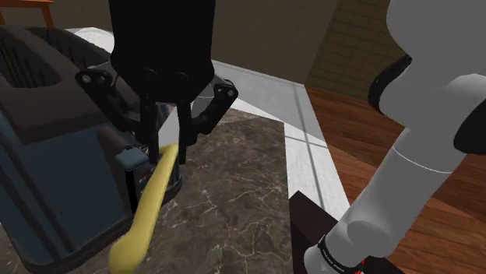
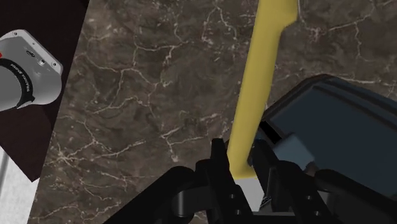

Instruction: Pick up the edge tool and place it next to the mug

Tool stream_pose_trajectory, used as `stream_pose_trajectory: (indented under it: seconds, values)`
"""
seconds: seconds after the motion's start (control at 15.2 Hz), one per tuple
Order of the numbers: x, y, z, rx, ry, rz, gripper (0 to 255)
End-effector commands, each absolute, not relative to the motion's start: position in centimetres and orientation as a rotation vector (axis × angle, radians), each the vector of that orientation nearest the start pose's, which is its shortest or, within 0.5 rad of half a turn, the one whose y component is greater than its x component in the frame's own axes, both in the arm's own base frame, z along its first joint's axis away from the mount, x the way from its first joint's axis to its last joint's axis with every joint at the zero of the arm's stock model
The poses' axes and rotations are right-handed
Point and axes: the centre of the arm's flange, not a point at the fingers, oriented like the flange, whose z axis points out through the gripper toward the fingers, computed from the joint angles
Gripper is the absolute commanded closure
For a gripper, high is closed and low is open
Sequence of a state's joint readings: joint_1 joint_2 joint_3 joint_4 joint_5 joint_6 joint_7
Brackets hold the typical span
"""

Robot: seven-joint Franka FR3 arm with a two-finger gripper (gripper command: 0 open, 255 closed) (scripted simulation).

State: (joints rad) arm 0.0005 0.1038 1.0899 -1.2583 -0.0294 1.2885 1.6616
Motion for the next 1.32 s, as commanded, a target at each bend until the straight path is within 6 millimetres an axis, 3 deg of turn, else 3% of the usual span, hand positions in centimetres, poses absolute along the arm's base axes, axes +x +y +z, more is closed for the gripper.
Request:
stream_pose_trajectory:
  seconds: [0.0,0.13,1.25]
  values:
    - [28.1,48.2,71.3,-3.007,0.909,0.104,255]
    - [28.0,50.6,71.3,-3.007,0.909,0.104,255]
    - [28.0,50.6,62.3,-3.007,0.909,0.104,255]
